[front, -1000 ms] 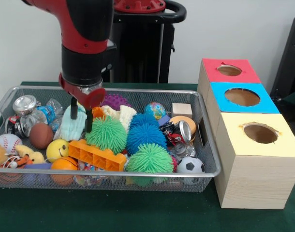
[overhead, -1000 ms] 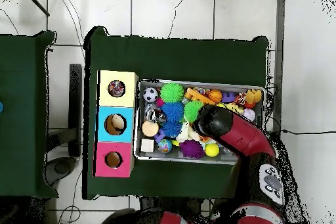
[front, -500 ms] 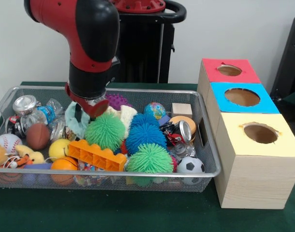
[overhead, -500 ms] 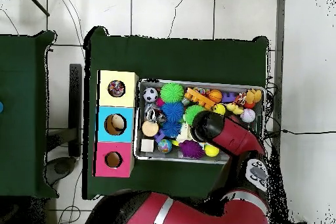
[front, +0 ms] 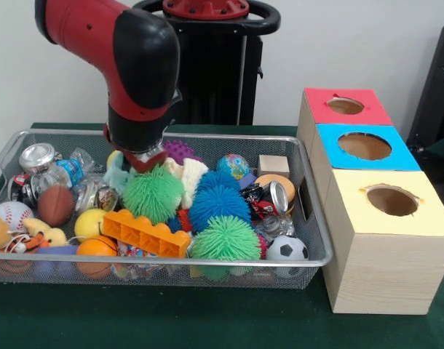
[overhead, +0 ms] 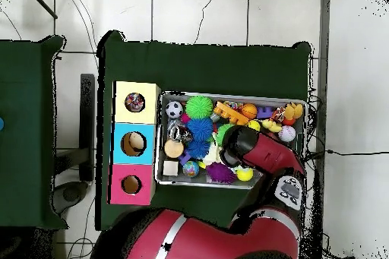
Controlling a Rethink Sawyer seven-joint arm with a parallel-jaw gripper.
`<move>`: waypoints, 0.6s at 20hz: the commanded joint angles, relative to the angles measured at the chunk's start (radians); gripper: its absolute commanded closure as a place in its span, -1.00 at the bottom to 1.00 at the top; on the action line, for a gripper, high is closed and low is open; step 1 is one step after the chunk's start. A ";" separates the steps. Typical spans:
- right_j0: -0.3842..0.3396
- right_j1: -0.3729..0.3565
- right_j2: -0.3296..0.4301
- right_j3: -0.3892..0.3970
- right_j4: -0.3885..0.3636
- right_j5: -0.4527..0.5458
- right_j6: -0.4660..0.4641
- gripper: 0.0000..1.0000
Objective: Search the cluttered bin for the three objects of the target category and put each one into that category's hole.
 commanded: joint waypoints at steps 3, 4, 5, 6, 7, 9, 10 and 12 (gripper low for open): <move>-0.027 0.105 0.024 -0.139 -0.106 0.034 0.015 1.00; -0.035 0.106 0.019 -0.160 -0.118 0.035 0.001 1.00; -0.050 0.109 0.008 -0.192 -0.135 0.043 -0.020 1.00; -0.066 0.100 0.000 -0.215 -0.148 0.037 -0.034 1.00; -0.082 0.091 -0.008 -0.238 -0.161 0.030 -0.047 1.00; -0.122 0.073 0.001 -0.257 -0.183 -0.079 -0.050 1.00; -0.143 0.070 0.010 -0.284 -0.197 -0.068 -0.071 1.00; -0.180 0.069 0.032 -0.337 -0.221 -0.039 -0.116 1.00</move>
